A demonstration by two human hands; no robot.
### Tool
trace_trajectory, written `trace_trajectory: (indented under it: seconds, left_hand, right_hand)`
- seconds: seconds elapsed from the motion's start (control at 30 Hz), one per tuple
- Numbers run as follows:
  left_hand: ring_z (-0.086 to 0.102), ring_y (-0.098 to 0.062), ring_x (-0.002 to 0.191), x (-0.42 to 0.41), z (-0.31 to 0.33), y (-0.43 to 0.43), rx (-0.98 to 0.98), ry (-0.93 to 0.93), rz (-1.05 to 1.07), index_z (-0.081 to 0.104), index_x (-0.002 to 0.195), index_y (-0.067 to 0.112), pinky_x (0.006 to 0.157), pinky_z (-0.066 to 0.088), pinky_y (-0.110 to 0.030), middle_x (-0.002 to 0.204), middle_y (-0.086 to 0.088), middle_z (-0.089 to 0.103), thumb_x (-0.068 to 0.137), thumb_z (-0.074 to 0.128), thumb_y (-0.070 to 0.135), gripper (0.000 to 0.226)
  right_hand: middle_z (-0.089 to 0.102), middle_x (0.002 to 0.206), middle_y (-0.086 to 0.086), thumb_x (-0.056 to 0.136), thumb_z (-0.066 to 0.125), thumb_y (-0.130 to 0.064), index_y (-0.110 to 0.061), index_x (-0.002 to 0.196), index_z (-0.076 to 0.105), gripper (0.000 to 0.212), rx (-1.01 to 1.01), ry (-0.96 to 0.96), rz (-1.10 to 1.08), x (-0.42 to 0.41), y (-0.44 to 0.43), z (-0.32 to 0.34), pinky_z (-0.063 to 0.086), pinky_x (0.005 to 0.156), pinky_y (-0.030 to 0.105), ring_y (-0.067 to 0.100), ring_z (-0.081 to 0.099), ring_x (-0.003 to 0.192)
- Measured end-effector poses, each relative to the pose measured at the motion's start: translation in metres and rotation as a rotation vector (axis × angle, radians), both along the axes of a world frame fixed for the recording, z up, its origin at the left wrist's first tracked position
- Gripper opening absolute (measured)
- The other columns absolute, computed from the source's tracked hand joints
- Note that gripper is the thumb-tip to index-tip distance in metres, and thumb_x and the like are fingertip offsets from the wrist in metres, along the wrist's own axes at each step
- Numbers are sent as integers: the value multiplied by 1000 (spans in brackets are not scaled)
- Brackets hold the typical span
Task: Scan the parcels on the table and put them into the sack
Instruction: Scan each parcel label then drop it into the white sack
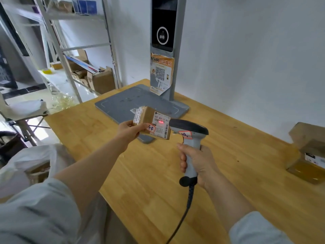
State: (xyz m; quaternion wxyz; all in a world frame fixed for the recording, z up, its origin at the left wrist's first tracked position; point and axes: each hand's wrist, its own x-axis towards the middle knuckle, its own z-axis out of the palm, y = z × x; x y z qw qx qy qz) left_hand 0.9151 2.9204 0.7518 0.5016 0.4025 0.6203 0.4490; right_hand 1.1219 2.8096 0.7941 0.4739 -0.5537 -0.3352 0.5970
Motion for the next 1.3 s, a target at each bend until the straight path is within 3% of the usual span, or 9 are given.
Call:
trace_trajectory:
  seconds: [0.2, 0.3, 0.43, 0.63, 0.77, 0.93, 1.03, 1.17, 1.3]
  left_hand:
    - [62, -17, 85, -27, 1, -14, 1, -54, 75, 65, 107, 7, 91, 55, -33, 104, -12, 69, 75, 80, 25, 40]
    - [59, -12, 77, -50, 9, -27, 4, -136, 171, 68, 98, 9, 88, 54, -27, 95, -7, 69, 76, 80, 28, 32]
    - [66, -16, 86, -104, -2, -59, -22, -136, 489, 64, 90, 14, 87, 56, -30, 92, -3, 68, 69, 79, 48, 42]
    - [59, -24, 90, -194, -14, -124, -106, -48, 961, 56, 116, 10, 78, 49, -34, 100, -7, 62, 65, 64, 75, 83]
    - [52, -23, 86, -241, -28, -169, -173, -95, 1179, 51, 128, 7, 73, 42, -30, 108, -7, 55, 72, 67, 65, 82]
    - [58, -30, 101, -280, -60, -202, -378, -38, 1172, 52, 123, 4, 80, 49, -35, 115, -12, 60, 70, 74, 57, 78]
    - [56, -33, 113, -290, -83, -200, -416, -69, 1127, 47, 132, 4, 96, 48, -45, 127, -17, 56, 74, 75, 48, 78]
    - [54, -31, 105, -290, -99, -176, -478, -126, 959, 44, 131, 3, 96, 48, -43, 126, -12, 54, 89, 59, 50, 65]
    - [54, -29, 103, -279, -101, -145, -532, -28, 806, 56, 123, 7, 94, 46, -42, 128, -11, 53, 93, 49, 30, 39]
  right_hand:
    - [53, 54, 5, 83, 71, -15, -9, 77, 57, 17, 8, 56, 69, -23, 5, 1, 40, 43, 24, 14, 45, 41]
    - [53, 54, 4, 83, 71, -15, -10, 75, 57, 17, 30, 93, 114, -39, 11, 1, 39, 44, 24, 14, 46, 41]
    - [53, 52, 3, 83, 70, -12, -10, 78, 60, 12, 20, 102, 214, -75, 8, -7, 39, 41, 23, 13, 45, 39]
    - [51, 52, 5, 84, 70, -11, -8, 75, 59, 15, -50, 106, 403, -136, 8, -20, 39, 42, 23, 15, 44, 39]
    - [51, 53, 7, 84, 69, -12, -9, 70, 57, 19, -89, 103, 525, -172, 3, -31, 40, 43, 25, 16, 45, 41]
    - [51, 54, 7, 85, 68, -11, -8, 72, 58, 17, -151, 72, 597, -206, 0, -43, 40, 44, 24, 17, 45, 42]
    - [51, 55, 8, 85, 68, -12, -8, 75, 57, 15, -186, 51, 621, -221, 3, -49, 40, 44, 25, 17, 46, 43]
    - [51, 55, 7, 85, 68, -12, -9, 75, 58, 15, -213, 24, 618, -231, 12, -57, 41, 43, 24, 16, 46, 42]
    - [51, 56, 7, 84, 70, -13, -10, 73, 58, 16, -241, 16, 588, -228, 23, -61, 41, 44, 25, 17, 46, 44]
